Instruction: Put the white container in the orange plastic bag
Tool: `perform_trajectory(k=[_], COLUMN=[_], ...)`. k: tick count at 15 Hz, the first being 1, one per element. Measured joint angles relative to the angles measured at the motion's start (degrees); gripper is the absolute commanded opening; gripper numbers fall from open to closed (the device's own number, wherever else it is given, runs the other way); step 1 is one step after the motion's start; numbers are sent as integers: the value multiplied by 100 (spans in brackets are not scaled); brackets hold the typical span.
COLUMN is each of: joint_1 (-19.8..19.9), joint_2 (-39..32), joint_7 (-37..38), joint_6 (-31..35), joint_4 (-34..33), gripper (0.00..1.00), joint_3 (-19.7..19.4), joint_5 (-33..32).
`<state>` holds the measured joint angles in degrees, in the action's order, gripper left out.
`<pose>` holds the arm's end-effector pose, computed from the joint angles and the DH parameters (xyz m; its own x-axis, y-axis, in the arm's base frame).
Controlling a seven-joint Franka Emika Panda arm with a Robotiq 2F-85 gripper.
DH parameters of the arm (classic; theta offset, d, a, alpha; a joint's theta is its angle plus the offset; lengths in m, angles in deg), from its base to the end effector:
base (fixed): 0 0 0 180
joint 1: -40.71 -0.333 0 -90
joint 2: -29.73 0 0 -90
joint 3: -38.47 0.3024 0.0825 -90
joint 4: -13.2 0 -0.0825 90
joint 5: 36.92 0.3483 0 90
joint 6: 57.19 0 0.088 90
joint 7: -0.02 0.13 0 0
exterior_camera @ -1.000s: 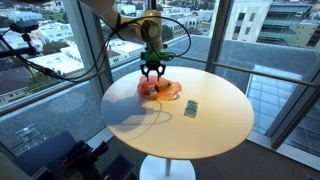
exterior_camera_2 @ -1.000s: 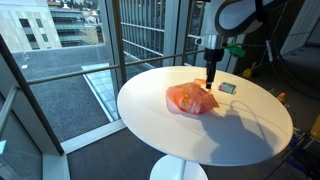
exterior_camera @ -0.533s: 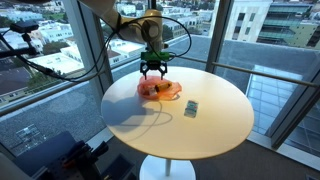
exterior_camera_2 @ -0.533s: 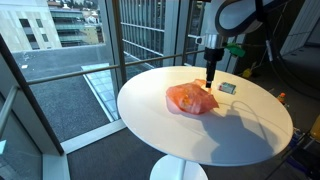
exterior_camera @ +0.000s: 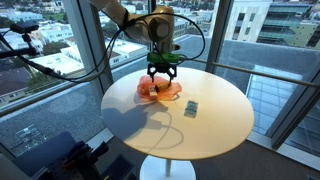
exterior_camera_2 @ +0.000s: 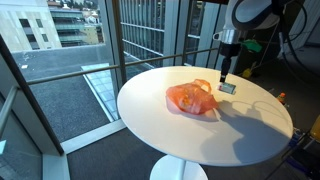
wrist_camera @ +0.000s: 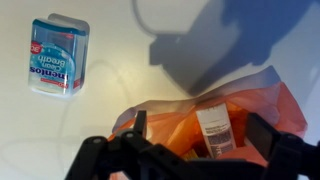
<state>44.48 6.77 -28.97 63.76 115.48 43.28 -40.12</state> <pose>0.6041 0.0040 0.3102 0.8504 0.5214 -0.0703 0.5211 -0.8531 -0.0242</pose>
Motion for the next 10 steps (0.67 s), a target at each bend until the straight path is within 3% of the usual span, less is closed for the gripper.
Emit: perform_trajectory(k=[5, 10], joint_1=[394, 450], joint_2=[692, 1553], joint_7=[-68, -25], joint_6=[-6, -156], joint_4=[821, 1660], gripper=[100, 100], joint_3=[-185, -516], joint_5=[449, 487])
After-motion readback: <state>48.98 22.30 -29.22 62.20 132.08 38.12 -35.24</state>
